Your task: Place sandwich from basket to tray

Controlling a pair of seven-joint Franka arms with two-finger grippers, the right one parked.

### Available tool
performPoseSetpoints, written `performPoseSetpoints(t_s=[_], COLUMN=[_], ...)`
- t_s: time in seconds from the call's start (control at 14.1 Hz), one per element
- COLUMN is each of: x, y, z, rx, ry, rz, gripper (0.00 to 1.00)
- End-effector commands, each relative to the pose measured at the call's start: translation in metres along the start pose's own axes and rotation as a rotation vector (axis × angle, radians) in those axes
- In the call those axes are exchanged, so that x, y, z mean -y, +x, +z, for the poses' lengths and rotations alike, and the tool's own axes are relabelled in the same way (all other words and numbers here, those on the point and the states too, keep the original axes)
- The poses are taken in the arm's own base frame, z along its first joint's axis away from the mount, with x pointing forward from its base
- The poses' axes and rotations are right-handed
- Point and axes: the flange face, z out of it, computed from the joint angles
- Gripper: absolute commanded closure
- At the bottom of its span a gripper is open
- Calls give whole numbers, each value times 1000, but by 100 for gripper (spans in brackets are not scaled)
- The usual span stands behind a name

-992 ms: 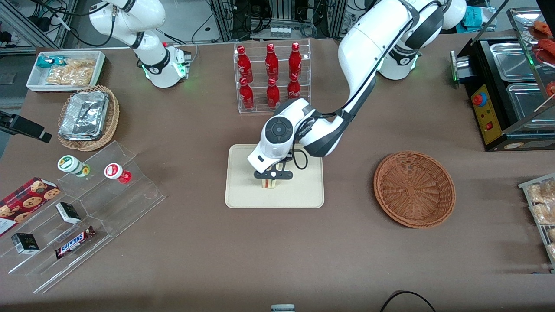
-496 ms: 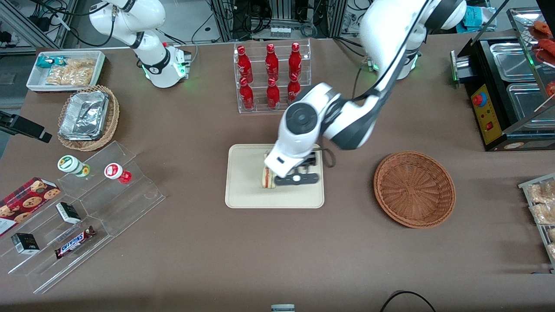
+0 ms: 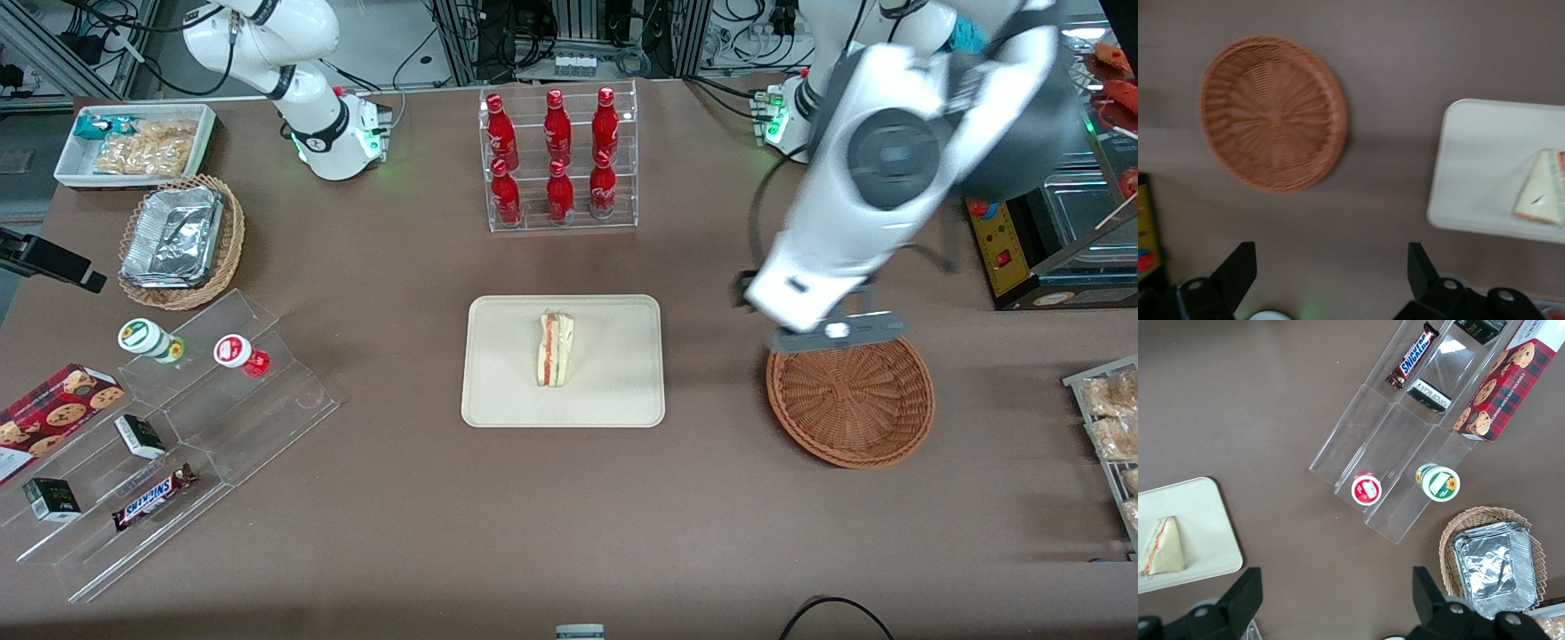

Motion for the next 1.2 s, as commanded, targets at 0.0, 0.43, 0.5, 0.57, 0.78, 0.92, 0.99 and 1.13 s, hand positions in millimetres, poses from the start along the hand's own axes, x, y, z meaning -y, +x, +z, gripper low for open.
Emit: performPoseSetpoints(t_s=[0.0, 0.43, 0.5, 0.57, 0.78, 0.92, 0.99, 1.13], x=[74, 170, 165, 155, 125, 113, 110, 109], y=[-15, -39, -41, -43, -55, -69, -78, -80], z=[-20, -50, -51, -52, -60, -57, -59, -57], rx=[48, 75, 75, 74, 48, 58, 55, 60], ry=[-65, -151, -158, -155, -77, -50, -38, -34], rz=[50, 62, 72, 98, 125, 98, 108, 111], gripper=[0, 0, 0, 0, 0, 0, 0, 0])
